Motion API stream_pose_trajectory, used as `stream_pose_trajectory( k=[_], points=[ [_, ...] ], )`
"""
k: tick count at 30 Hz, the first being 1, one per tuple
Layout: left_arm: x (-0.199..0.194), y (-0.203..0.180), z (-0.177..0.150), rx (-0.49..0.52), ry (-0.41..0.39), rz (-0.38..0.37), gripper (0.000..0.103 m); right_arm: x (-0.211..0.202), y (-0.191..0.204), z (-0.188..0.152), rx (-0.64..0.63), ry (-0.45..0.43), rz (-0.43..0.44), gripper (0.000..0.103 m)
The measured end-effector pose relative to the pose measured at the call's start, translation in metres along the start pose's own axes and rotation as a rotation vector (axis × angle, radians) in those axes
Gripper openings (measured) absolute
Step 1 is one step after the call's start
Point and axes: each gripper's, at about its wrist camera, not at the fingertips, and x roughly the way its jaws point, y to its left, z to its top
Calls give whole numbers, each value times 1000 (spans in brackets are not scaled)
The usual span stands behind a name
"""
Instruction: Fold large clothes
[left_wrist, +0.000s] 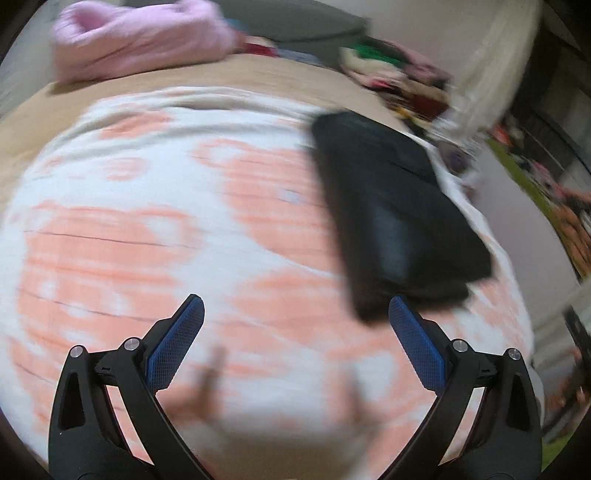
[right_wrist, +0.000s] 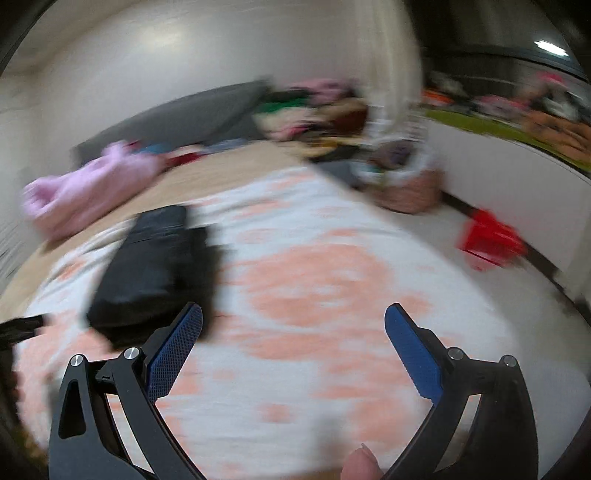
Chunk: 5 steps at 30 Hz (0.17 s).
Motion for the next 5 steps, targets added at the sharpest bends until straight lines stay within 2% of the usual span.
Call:
stream_pose_trajectory(
  k=[2,3,4,5],
  points=[
    [-7,46,16,-55,-13,90,94,-3,-59,-9,70,11,-165,98],
    [-13,85,26,-94,-24,165,94,-3,-85,-16,103,26,-247,98],
    [-17,107,31,-122,-20,214,94,-3,-113,-23,138,40,-327,98],
    [-21,136,37,-159,-12,264,94,-4,-152,-35,193,71,-434,98]
  ],
)
